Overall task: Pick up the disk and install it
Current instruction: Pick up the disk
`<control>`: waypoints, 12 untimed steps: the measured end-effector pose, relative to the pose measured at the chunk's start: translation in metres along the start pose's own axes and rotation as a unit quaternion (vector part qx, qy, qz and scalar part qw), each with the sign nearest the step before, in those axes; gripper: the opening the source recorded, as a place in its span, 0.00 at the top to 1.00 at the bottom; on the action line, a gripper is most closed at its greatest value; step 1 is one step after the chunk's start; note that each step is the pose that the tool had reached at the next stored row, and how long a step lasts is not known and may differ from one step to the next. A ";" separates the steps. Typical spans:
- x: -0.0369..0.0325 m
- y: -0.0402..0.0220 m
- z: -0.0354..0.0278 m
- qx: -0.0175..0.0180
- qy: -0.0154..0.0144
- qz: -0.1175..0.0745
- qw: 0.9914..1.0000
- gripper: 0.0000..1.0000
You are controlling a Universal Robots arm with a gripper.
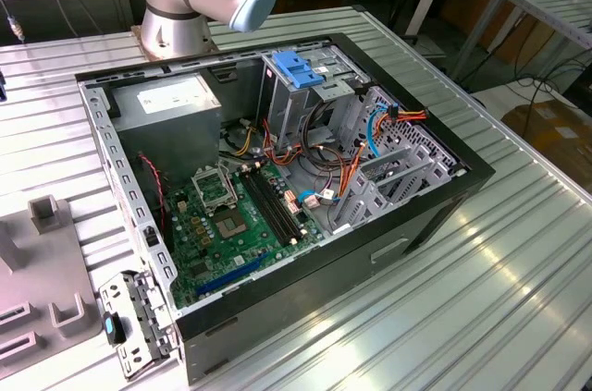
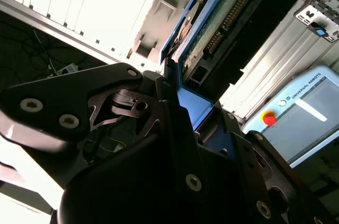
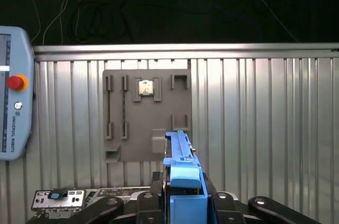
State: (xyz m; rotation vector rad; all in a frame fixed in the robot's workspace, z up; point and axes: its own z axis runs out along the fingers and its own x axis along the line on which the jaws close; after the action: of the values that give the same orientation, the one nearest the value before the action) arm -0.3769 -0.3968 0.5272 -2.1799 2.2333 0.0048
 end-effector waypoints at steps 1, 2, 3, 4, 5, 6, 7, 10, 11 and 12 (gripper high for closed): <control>0.0002 -0.0005 -0.0001 0.000 0.000 0.000 1.000 0.63; 0.0004 -0.0010 0.0000 0.000 0.000 0.000 1.000 0.63; 0.0006 -0.0014 0.0000 0.000 0.000 0.000 1.000 0.63; 0.0008 -0.0019 0.0000 0.000 0.000 0.000 1.000 0.63; 0.0011 -0.0027 0.0000 0.000 0.000 0.000 1.000 0.63; 0.0014 -0.0032 0.0000 0.000 0.000 0.000 1.000 0.63; 0.0016 -0.0035 0.0000 0.000 0.000 0.000 1.000 0.63; 0.0025 -0.0051 0.0000 0.000 0.000 0.000 1.000 0.63; 0.0027 -0.0056 0.0000 0.000 0.000 0.000 1.000 0.63; 0.0030 -0.0062 0.0000 0.000 0.000 0.000 1.000 0.63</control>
State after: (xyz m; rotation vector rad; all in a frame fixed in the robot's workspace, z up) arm -0.3708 -0.3999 0.5272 -2.1800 2.2334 0.0048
